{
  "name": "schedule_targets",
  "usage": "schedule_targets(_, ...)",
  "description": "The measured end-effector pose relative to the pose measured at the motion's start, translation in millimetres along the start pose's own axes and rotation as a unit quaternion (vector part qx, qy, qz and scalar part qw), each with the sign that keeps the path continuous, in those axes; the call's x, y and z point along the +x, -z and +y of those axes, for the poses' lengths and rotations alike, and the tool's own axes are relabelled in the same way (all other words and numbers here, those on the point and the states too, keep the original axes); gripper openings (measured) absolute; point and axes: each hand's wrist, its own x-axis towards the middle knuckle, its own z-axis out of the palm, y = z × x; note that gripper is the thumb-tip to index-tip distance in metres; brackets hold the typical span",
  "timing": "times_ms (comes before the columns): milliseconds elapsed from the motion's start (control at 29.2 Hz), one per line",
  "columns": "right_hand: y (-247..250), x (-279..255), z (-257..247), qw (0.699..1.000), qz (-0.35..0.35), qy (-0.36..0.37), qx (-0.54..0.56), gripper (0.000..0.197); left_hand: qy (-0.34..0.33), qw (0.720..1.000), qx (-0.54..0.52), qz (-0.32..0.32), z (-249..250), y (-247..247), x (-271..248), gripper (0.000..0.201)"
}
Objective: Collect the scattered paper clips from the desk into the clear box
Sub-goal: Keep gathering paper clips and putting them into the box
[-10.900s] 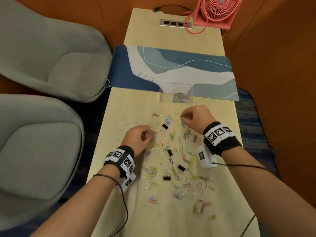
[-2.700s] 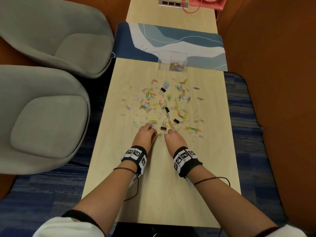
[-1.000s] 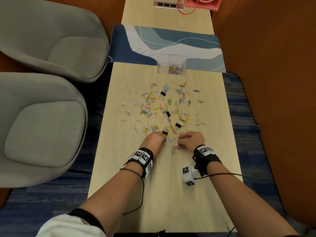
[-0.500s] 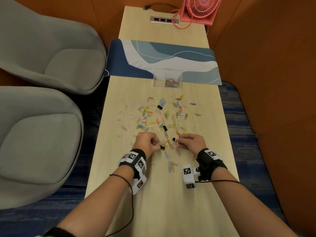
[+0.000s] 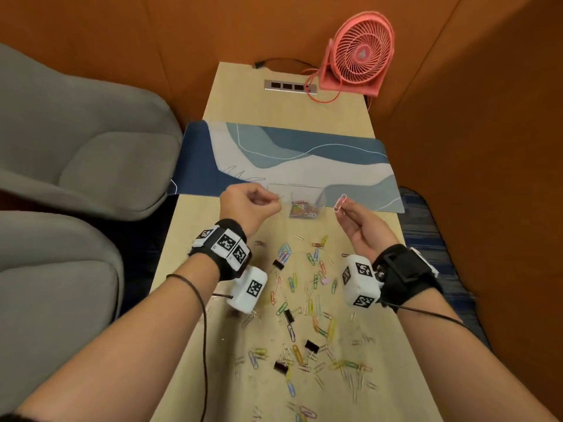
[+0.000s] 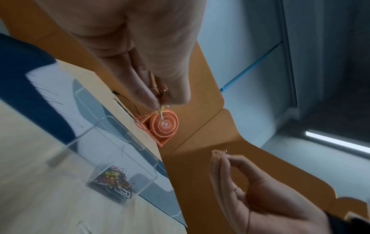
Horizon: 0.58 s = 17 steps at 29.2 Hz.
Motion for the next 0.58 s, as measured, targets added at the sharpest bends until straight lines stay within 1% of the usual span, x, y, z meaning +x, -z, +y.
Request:
schedule_targets(171, -11, 39, -8, 1.000, 0.001, 0.008, -0.003, 0.022, -0.040, 0.998, 0.030, -0.031, -6, -50, 47, 0.010)
schedule_targets(274, -7, 56, -7, 1.000, 0.003, 0.003, 0.001, 0.024, -0.056, 0.996, 0.058, -0.042, -18, -71, 62, 0.009)
schedule_targets(376, 0, 68, -3, 1.000, 0.013, 0.002, 0.003, 0.029, -0.068, 0.993, 0.083, -0.055, -32, -83, 69, 0.009)
schedule_targets(479, 7, 77, 3, 0.999, 0.030, 0.008, -0.005, 0.034, -0.069, 0.987, 0.122, -0.084, -43, -90, 72, 0.008)
schedule_targets(581, 11, 84, 9, 0.998, 0.047, 0.019, -0.024, 0.034, -0.089, 0.979, 0.156, -0.094, -50, -91, 74, 0.007)
